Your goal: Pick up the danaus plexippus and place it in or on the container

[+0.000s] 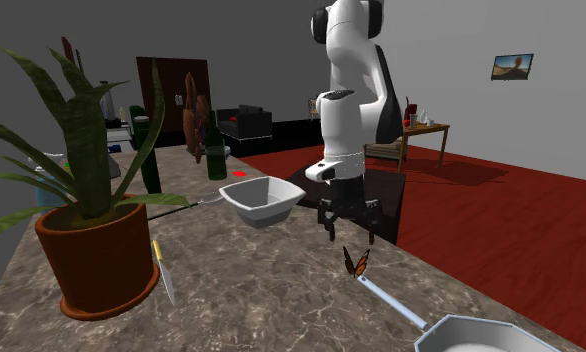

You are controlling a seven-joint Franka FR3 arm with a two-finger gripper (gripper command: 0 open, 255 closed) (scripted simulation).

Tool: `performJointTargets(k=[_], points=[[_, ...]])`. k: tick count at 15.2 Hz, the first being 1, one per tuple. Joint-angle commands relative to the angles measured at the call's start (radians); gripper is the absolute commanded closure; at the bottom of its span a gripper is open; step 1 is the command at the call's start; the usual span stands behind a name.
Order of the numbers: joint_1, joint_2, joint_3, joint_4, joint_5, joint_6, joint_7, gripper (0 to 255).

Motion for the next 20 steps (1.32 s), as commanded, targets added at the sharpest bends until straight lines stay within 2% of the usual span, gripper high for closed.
performJointTargets(k=[1, 8, 16, 17, 20], points=[[0.007, 0.049, 0.0, 0.034, -0.001, 0.015, 0.005, 0], [0.024, 0.147, -0.006, 0.063, -0.009, 0.086, 0.01, 0], [0.024, 0.147, -0.006, 0.063, -0.009, 0.086, 0.009, 0], [0.024, 0.147, -0.006, 0.063, -0.009, 0.086, 0.009, 255], [0.024, 0.147, -0.006, 0.063, -0.009, 0.086, 0.009, 255]])
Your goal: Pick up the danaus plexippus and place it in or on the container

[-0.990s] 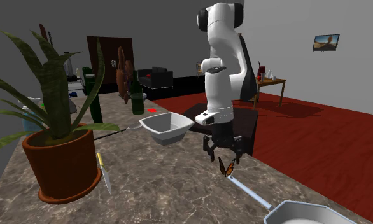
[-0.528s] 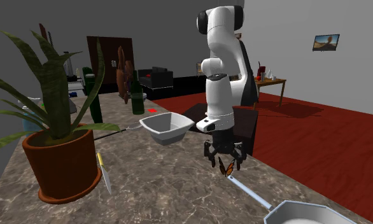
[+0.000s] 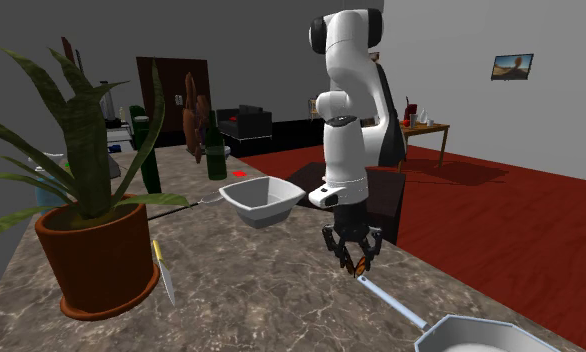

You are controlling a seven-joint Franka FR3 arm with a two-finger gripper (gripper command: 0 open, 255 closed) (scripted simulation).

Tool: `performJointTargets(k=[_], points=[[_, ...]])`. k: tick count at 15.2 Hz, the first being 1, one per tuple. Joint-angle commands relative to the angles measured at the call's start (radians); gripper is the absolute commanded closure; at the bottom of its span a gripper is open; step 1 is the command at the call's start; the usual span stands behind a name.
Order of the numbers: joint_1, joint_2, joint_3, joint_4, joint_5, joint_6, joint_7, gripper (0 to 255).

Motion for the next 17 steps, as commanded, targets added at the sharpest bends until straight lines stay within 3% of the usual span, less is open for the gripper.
performJointTargets(k=[1, 6, 17], points=[[0.0, 0.001, 0.0, 0.0, 0.0, 0.0, 0.0, 255], [0.0, 0.001, 0.0, 0.0, 0.0, 0.0, 0.0, 255], [-0.007, -0.131, 0.005, -0.019, 0.004, -0.112, 0.014, 255]])
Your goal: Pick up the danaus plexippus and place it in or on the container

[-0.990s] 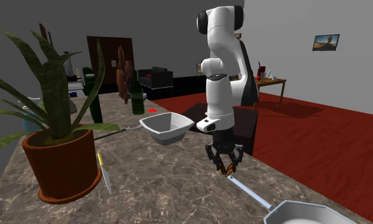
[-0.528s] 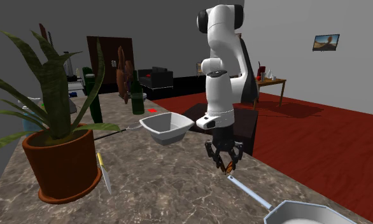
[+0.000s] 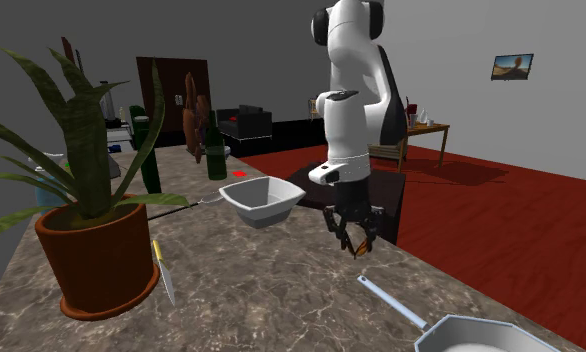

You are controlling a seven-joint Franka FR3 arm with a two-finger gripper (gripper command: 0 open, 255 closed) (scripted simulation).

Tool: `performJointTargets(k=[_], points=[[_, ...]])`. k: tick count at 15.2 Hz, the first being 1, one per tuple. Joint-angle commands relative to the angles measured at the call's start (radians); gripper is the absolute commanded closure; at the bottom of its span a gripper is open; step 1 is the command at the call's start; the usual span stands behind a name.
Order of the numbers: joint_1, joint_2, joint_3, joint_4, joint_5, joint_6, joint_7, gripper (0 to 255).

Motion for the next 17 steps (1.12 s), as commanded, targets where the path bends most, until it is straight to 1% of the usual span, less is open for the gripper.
performJointTargets(k=[1, 17], points=[[-0.001, -0.024, 0.001, -0.001, 0.001, -0.023, 0.003, 255], [-0.01, -0.185, 0.005, 0.022, 0.005, -0.205, 0.024, 255]])
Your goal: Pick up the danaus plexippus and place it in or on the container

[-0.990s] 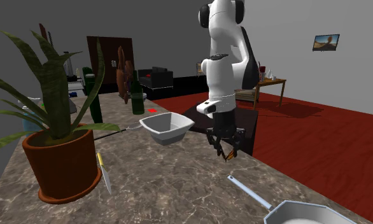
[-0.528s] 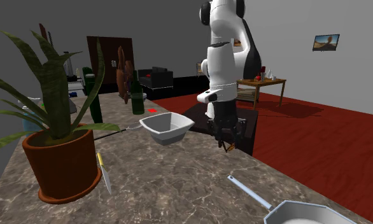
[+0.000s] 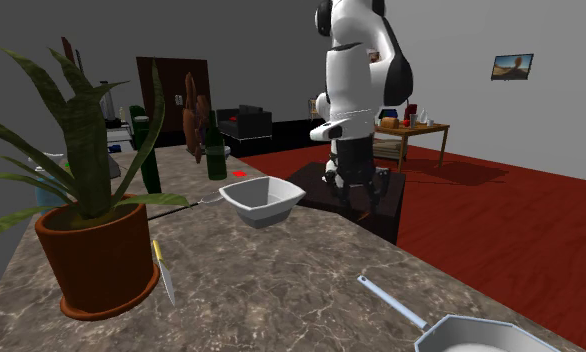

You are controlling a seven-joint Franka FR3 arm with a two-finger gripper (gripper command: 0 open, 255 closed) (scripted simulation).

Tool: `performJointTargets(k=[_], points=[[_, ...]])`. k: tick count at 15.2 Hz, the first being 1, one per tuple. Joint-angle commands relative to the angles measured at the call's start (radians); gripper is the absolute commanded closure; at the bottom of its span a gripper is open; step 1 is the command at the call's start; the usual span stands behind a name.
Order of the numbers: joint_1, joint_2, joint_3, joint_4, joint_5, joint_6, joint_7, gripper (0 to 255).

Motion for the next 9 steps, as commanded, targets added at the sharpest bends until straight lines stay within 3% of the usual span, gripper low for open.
performJointTargets(k=[1, 5, 9], points=[[-0.002, -0.019, 0.0, 0.006, 0.001, -0.025, 0.001, 255], [-0.003, -0.049, 0.0, 0.019, 0.001, -0.069, 0.006, 255], [-0.057, -0.138, -0.024, -0.091, 0.04, -0.06, -0.097, 255]])
